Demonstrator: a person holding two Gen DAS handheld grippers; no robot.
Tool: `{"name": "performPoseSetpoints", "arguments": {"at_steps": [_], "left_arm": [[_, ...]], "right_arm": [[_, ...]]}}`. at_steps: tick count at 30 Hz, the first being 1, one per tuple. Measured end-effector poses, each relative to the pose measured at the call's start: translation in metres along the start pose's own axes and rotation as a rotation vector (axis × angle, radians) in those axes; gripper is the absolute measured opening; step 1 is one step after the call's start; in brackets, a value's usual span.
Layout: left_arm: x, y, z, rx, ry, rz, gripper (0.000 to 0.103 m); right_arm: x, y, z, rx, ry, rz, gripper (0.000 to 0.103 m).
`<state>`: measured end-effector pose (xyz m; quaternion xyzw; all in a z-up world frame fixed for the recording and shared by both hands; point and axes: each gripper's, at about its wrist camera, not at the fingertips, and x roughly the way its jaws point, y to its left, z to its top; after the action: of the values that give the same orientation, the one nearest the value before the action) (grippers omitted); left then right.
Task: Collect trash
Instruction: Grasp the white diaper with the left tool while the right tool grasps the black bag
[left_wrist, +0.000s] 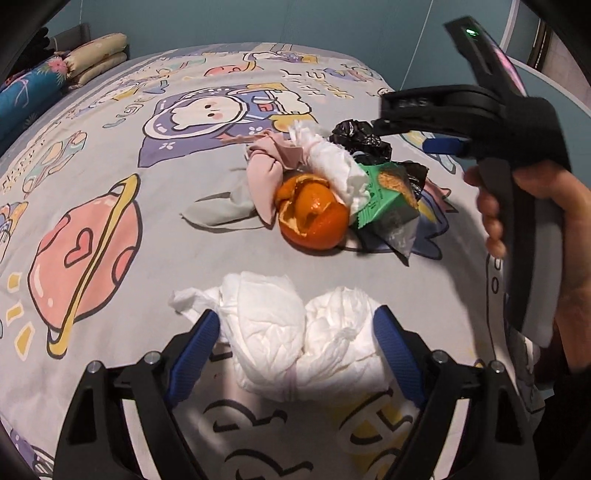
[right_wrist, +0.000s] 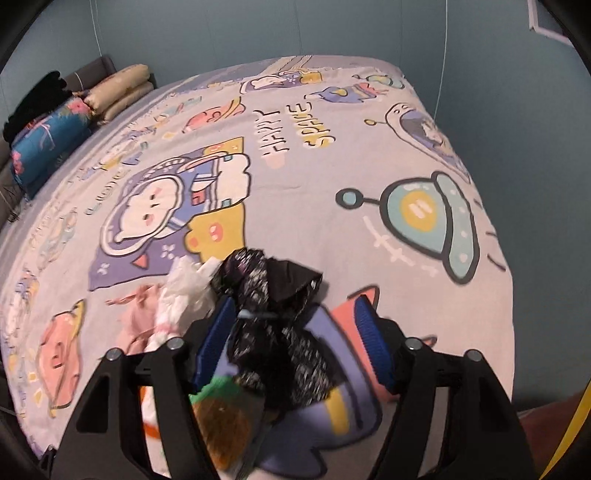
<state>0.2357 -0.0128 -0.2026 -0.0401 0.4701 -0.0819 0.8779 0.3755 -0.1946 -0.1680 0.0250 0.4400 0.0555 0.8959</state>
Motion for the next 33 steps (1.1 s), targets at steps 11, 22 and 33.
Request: {"name": "performPoseSetpoints", "arguments": {"at_steps": [11,22,33], "left_arm": [[0.007,-0.005,-0.005,0.032,0.003,0.077,0.048],[-0.003,-0.007,-0.006,0.032,-0.007,0.008,0.026],[-0.050,0.025,0.006,-0.092,-0.107,-0.042,0.026]], "right_arm": [[0.033,0.012,0.000,-0.053,0.037,-0.050,0.057],[0.031,0.031,0.000,-0.094,0.011,-0.086,0.010],[-0.006,0.032,-0.032,-0.082,0.013,-0.032,0.006]]}}
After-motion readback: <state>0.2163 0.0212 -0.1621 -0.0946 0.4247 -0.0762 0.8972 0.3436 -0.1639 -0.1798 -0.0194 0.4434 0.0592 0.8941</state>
